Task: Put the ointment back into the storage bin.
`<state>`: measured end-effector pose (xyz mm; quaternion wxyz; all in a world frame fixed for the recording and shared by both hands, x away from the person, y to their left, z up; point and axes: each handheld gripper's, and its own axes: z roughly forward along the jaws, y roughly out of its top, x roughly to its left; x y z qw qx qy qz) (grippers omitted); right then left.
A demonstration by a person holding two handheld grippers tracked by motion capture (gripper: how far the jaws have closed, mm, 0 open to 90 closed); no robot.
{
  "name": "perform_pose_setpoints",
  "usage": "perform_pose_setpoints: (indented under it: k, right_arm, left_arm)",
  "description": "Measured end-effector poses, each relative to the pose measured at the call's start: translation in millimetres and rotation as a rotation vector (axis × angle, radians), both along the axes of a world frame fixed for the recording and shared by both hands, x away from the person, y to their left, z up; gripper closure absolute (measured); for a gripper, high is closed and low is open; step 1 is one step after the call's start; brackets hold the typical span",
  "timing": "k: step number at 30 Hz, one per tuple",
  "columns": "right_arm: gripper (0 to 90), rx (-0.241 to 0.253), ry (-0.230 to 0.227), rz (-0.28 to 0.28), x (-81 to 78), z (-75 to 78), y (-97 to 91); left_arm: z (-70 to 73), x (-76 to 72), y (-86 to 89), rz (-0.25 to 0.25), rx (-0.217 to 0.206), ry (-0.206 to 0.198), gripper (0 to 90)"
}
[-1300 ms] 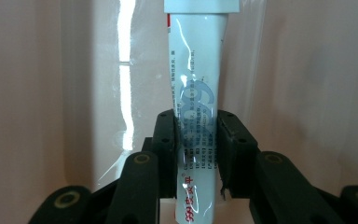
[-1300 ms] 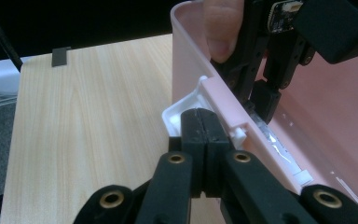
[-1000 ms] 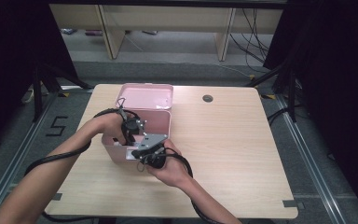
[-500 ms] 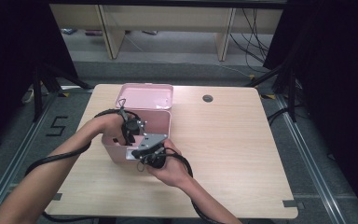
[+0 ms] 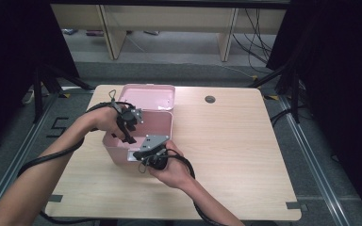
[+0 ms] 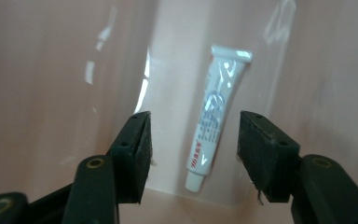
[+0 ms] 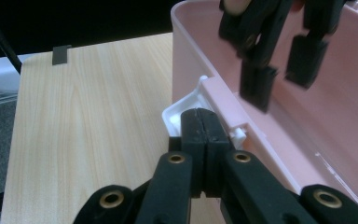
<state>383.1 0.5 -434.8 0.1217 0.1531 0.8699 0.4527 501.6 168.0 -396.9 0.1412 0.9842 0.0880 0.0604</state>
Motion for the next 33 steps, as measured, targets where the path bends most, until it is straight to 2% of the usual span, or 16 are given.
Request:
perform_pose_setpoints:
  k: [2,4,7,8,11,13,14,15,16,17,19,20,23,29,30,33]
  right_arm:
    - [90.0,0.000,0.004,-0.002,-0.2,0.0,0.1]
    - [90.0,0.003,0.037,-0.018,-2.2,0.0,0.5]
    - [90.0,-0.001,0.014,-0.007,-0.7,0.1,0.3]
    - [90.0,0.002,0.034,-0.017,-2.0,-0.1,0.5]
    - [90.0,0.003,0.035,-0.017,-1.9,-0.1,0.6]
    - [90.0,0.002,0.035,-0.017,-1.9,0.0,0.6]
    - [90.0,0.001,0.035,-0.016,-1.9,0.0,0.6]
    - [90.0,0.001,0.035,-0.016,-1.9,0.0,0.6]
    - [90.0,-0.004,0.016,-0.004,-0.7,0.1,0.5]
    - [90.0,-0.007,0.003,0.004,0.1,0.1,0.5]
    - [90.0,0.003,0.014,-0.008,-0.8,-0.6,1.2]
    - [90.0,0.001,0.010,-0.006,-0.5,-0.5,1.1]
    - [90.0,0.002,0.008,-0.007,-0.5,-0.5,1.1]
    - [90.0,-0.001,-0.002,0.002,0.3,-0.5,1.2]
    - [90.0,0.002,0.011,-0.006,-0.3,-0.7,1.3]
    - [90.0,-0.003,0.016,0.001,0.2,0.0,0.7]
  left_arm:
    - [2.5,-0.6,1.7,0.011,-0.012,-0.007,43.0]
    - [7.2,-1.8,5.2,0.027,-0.037,-0.026,41.2]
    - [15.2,-2.4,11.7,0.064,-0.081,-0.070,39.6]
    - [16.3,-2.9,13.4,0.083,-0.095,-0.077,39.2]
    - [18.7,-2.4,17.3,0.105,-0.121,-0.096,38.0]
    - [19.9,-3.5,21.8,0.142,-0.154,-0.105,37.6]
    - [21.0,-3.8,26.8,0.173,-0.190,-0.119,36.0]
    - [21.0,-3.8,26.8,0.173,-0.190,-0.119,35.5]
    - [21.2,-4.0,31.7,0.203,-0.230,-0.125,34.8]
    - [21.2,-4.0,31.7,0.203,-0.230,-0.125,34.5]
    - [20.1,-4.5,35.1,0.235,-0.269,-0.133,34.4]
    - [20.3,-4.0,38.8,0.248,-0.271,-0.149,34.4]
    - [20.9,-3.3,42.2,0.255,-0.277,-0.149,34.4]
    - [22.8,-4.2,47.5,0.303,-0.343,-0.177,34.4]
    - [24.4,-4.6,49.2,0.334,-0.388,-0.192,34.4]
    - [27.2,-4.3,53.1,0.383,-0.464,-0.213,34.6]
